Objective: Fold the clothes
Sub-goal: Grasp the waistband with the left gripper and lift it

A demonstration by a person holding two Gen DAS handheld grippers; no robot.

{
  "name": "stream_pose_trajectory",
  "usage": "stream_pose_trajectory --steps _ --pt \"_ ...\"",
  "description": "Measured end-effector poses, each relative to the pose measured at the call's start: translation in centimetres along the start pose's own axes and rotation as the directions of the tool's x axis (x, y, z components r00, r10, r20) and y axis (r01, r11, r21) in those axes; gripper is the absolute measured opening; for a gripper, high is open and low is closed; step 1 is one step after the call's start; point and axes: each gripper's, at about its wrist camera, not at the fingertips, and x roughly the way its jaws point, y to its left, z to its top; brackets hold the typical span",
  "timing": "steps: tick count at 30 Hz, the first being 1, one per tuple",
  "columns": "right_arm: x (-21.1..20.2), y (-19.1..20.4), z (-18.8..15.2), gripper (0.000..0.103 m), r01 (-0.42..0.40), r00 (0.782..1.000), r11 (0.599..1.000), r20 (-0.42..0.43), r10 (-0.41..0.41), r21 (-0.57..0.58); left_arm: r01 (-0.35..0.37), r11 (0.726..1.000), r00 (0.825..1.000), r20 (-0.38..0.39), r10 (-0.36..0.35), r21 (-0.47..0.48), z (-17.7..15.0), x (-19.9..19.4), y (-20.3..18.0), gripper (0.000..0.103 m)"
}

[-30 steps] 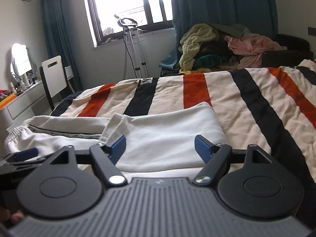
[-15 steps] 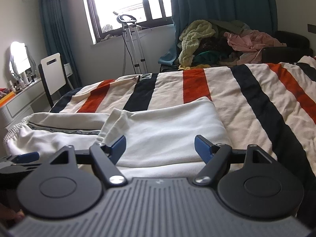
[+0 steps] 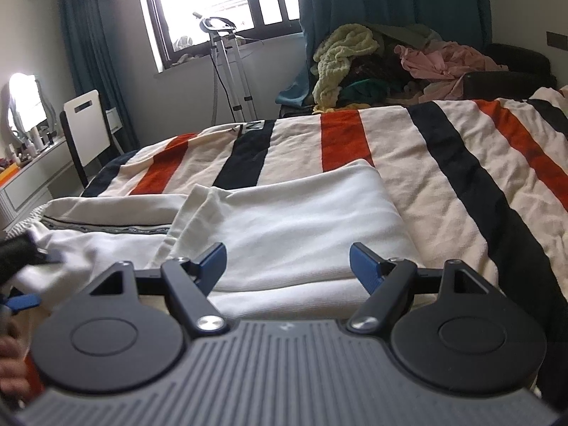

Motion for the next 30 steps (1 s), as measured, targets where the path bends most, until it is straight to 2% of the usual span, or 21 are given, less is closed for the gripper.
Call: stream_pose_trajectory --steps 3,6,8,10,11,12,13,15,18,21,22,23,24,26,28,30 --pt "0.1 -0.1 -0.1 0.078 0.002 1.0 1.0 -0.005 -0.002 0.003 -0.04 0.985 0.999 0.017 0.043 -0.171 2.1 0.0 3.6 0.101" --pt "0.4 0.0 -0.3 0.078 -0.01 1.0 1.0 -0.01 0.011 0.007 -0.026 0.959 0.999 0.035 0.038 -0.282 3.2 0.6 5.9 0.097" --pt "0.7 0.3 -0.5 0.078 -0.021 1.0 1.0 -0.02 0.021 0.004 -0.017 0.944 0.999 0.038 0.031 -0.328 3.5 1.5 6.6 0.09" --pt "1.0 0.5 -0.6 0.078 -0.03 0.999 1.0 -0.028 0.029 -0.003 -0.024 0.936 0.999 0.036 0.04 -0.352 3.7 2.5 6.8 0.088" --pt "1.2 0.7 -0.8 0.078 -0.027 0.999 1.0 -0.029 0.026 -0.016 -0.033 0.933 0.998 0.036 0.049 -0.357 3.8 3.0 6.7 0.082" --pt "1.4 0.9 -0.9 0.078 -0.02 0.999 0.999 -0.032 0.018 -0.033 -0.071 0.935 0.995 0.041 0.091 -0.349 4.3 3.4 6.6 0.078" --pt "1.8 1.0 -1.0 0.078 -0.012 0.999 0.999 -0.041 0.01 -0.047 -0.113 0.934 0.99 0.047 0.136 -0.339 4.9 3.7 6.6 0.074" --pt "2.6 0.9 -1.2 0.078 0.002 0.998 0.998 -0.063 -0.006 -0.056 -0.147 0.937 0.98 0.081 0.181 -0.316 6.2 4.2 6.7 0.074" --pt "3.9 0.6 -1.5 0.078 0.024 0.994 0.998 -0.101 -0.029 -0.051 -0.174 0.944 0.979 0.055 0.197 -0.282 7.5 6.1 6.9 0.066" --pt "4.6 0.1 -1.6 0.078 0.026 0.993 0.999 -0.118 -0.03 -0.033 -0.217 0.961 0.969 0.078 0.233 -0.171 8.3 6.9 6.4 0.04" --pt "4.5 0.1 -1.6 0.078 0.022 0.993 0.999 -0.112 -0.026 -0.032 -0.235 0.963 0.964 0.095 0.248 -0.129 8.5 6.8 5.8 0.027" --pt "4.4 0.1 -1.7 0.078 0.023 0.995 0.999 -0.098 -0.027 -0.047 -0.25 0.965 0.957 0.134 0.258 -0.079 8.6 6.4 4.9 0.018" --pt "4.6 0.4 -2.0 0.077 0.046 0.996 0.993 -0.078 -0.054 -0.108 -0.269 0.963 0.945 0.188 0.267 -0.015 8.6 5.5 3.4 0.016" --pt "5.9 1.1 -2.8 0.077 0.118 0.984 0.968 -0.105 -0.144 -0.222 -0.308 0.946 0.919 0.291 0.267 0.105 8.5 4.1 0.0 0.011" --pt "6.2 1.0 -2.9 0.079 0.116 0.982 0.97 -0.121 -0.144 -0.212 -0.329 0.922 0.889 0.396 0.231 0.201 8.0 2.0 -3.4 0.011" --pt "5.4 0.2 -1.9 0.077 0.074 0.989 0.99 -0.12 -0.089 -0.119 -0.321 0.906 0.865 0.475 0.163 0.275 7.5 -0.3 -6.8 0.01"
